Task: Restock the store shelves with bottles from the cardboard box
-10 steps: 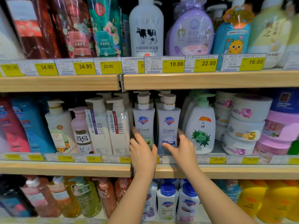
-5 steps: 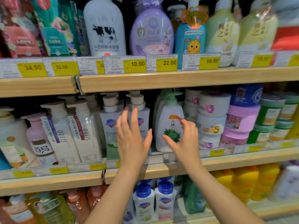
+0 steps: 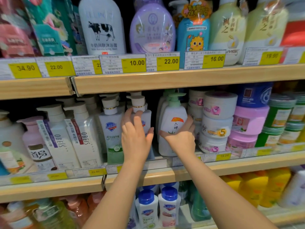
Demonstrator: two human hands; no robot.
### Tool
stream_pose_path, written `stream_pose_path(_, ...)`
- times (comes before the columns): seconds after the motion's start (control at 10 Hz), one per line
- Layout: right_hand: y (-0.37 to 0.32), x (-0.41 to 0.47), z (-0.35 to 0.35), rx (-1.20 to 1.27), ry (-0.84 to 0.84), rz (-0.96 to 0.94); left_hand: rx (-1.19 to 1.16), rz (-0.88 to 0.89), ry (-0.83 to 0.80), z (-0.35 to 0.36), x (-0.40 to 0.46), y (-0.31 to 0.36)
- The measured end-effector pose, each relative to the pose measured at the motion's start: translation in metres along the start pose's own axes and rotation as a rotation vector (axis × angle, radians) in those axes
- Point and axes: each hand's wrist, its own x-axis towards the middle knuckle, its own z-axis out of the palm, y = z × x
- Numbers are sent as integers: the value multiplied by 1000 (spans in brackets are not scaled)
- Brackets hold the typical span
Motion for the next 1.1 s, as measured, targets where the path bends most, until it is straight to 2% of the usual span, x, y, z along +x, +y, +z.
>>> stream_pose_path(0.3, 1, -2, -8, -80, -11, 1, -11, 4, -3, -1, 0, -1)
stream_pose_path(0.6, 7, 0, 0, -128, -85, 102, 2, 3, 5, -1, 0, 0)
stream_pose_path(0.9, -8, -10, -14, -58, -119, 117, -45, -26, 10, -7, 0, 4)
stream_pose_path(1.0, -4, -29, -25, 30, -56, 65, -172, -61, 37, -15, -18, 7)
stream_pose_path(1.1, 7, -46, -28, 40, -50, -63, -252, -14, 24, -19, -39, 5)
